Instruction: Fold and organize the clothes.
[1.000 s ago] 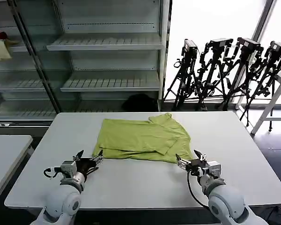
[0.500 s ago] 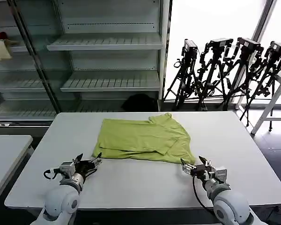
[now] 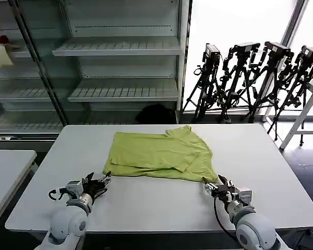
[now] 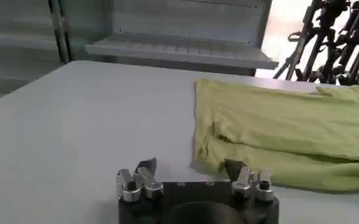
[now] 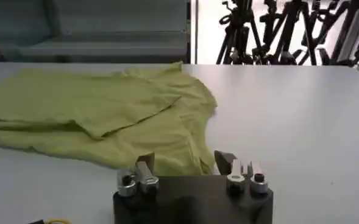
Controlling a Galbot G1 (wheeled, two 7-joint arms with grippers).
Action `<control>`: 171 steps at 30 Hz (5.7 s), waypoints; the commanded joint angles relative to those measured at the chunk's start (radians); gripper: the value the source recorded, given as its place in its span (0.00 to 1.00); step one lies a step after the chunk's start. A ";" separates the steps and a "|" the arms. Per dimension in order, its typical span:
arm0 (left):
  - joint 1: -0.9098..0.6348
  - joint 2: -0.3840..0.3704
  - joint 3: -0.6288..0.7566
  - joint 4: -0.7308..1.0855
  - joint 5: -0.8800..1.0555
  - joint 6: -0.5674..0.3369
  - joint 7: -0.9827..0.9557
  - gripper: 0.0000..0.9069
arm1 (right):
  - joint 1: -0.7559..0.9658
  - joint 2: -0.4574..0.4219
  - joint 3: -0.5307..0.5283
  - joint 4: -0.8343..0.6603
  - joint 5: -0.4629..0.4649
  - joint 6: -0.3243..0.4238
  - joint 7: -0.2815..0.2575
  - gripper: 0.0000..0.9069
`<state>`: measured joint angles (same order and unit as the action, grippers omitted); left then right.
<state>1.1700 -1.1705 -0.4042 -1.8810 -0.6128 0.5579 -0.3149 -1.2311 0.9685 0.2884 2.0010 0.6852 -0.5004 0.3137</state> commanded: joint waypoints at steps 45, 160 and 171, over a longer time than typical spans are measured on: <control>0.436 0.051 -0.070 -0.420 0.092 0.018 -0.217 0.00 | -0.321 -0.184 0.052 0.317 -0.030 -0.028 0.014 0.00; -0.076 0.076 -0.008 0.116 -0.008 0.020 0.096 0.02 | 0.601 0.205 -0.368 -0.509 -0.088 -0.077 -0.193 0.26; -0.064 0.089 -0.008 0.070 0.011 0.019 0.100 0.00 | 0.607 0.203 -0.368 -0.458 -0.090 -0.068 -0.174 0.00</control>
<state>1.1059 -1.0846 -0.4125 -1.7909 -0.6090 0.5749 -0.2189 -0.6219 1.1699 -0.0796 1.5192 0.5973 -0.5707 0.1354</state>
